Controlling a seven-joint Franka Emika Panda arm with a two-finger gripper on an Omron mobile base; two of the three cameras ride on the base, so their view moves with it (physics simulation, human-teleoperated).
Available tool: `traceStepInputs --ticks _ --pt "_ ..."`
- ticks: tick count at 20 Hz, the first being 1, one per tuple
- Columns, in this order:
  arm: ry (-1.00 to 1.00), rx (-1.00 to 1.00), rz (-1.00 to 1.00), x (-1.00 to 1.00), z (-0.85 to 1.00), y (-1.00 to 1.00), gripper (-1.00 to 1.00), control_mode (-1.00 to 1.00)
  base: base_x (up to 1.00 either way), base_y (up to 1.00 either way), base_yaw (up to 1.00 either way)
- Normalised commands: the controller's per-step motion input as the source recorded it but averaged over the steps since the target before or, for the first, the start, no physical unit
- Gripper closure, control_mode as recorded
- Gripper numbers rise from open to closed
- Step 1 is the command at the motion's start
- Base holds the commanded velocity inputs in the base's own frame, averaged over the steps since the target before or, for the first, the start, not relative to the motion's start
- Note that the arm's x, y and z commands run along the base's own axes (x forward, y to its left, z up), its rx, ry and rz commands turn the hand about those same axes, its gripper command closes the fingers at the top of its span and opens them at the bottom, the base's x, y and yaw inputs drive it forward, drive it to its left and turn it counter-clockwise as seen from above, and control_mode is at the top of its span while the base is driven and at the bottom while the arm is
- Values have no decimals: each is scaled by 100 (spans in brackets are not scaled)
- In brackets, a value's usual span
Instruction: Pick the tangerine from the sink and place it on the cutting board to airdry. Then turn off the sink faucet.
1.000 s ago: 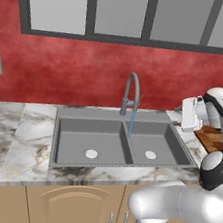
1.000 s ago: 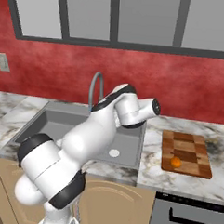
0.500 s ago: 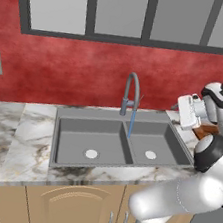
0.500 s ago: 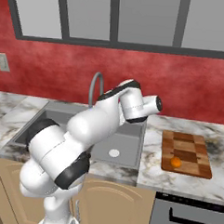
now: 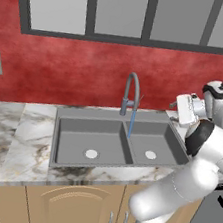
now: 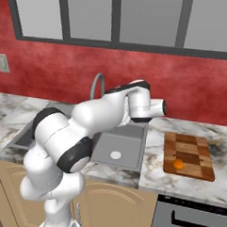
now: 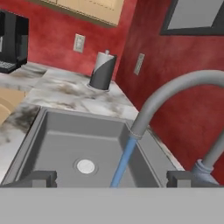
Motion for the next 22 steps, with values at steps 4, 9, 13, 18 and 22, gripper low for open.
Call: traceStepInputs --ticks 4,9,13,18,22 --pt "0 10 3 0 0 0 -100 -100 0 0 0" --pt "0 4 7 0 0 0 -100 -100 0 0 0" --pt "0 2 8 0 0 3 -100 -100 0 0 0" --pt "0 2 8 0 0 9 -100 -100 0 0 0" --pt "-1 5 5 0 0 14 -100 -100 0 0 0"
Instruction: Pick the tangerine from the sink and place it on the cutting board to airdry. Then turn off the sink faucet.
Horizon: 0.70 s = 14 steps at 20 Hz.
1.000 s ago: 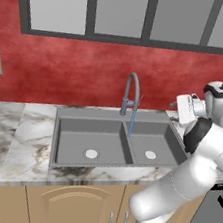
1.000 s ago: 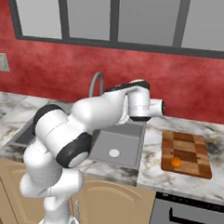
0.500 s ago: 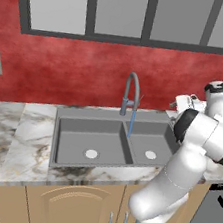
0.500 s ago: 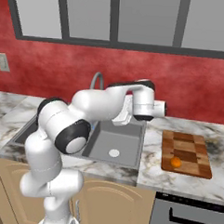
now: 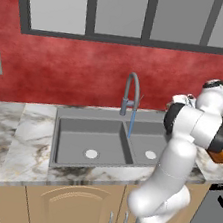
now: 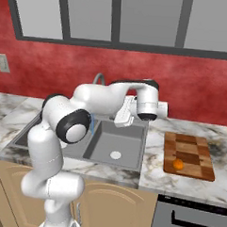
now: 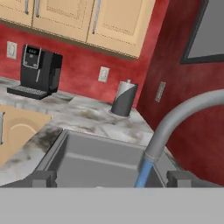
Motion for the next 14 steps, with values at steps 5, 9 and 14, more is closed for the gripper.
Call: traceStepInputs --ticks 5,9,14 --pt "-4 3 3 -7 0 19 -100 -100 0 0 0" --pt "-8 0 3 -14 0 27 -100 -100 0 0 0" --pt "-5 0 1 -2 2 18 -100 -100 0 0 0"
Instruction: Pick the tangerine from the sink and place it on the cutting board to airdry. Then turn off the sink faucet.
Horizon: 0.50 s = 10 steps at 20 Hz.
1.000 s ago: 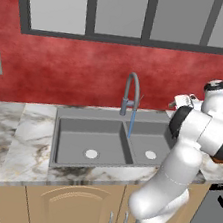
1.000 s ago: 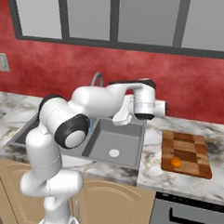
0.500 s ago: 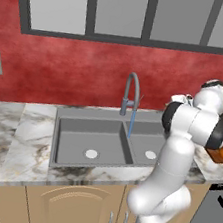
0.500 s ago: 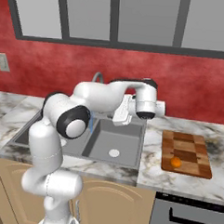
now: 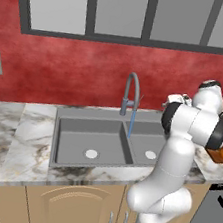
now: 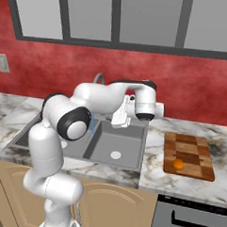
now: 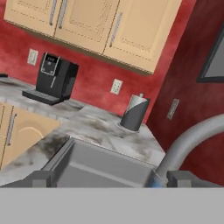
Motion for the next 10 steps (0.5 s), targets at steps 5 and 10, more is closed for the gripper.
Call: traceStepInputs --ticks 5,10 --pt "-3 0 -1 0 0 3 -100 -100 0 0 0" --pt "-1 2 -14 0 0 0 -100 -100 0 0 0"
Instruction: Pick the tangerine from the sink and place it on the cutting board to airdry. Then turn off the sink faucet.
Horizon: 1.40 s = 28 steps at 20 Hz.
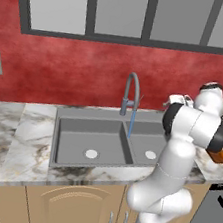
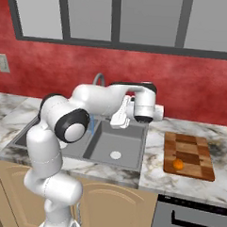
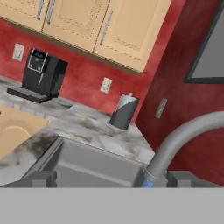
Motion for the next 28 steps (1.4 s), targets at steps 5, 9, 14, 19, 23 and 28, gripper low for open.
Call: traceStepInputs --ticks 5,9,14,19,23,28 --pt "0 7 -24 1 0 0 -100 -100 0 0 0" --pt "0 7 -21 9 0 0 -100 -100 0 0 0" --pt "2 8 -13 13 0 0 -100 -100 0 0 0" --pt "4 9 -7 10 4 -3 -100 -100 0 0 0" --pt "4 10 -4 2 1 -11 -100 -100 0 0 0" --pt "5 9 -1 0 0 -12 -100 -100 0 0 0"
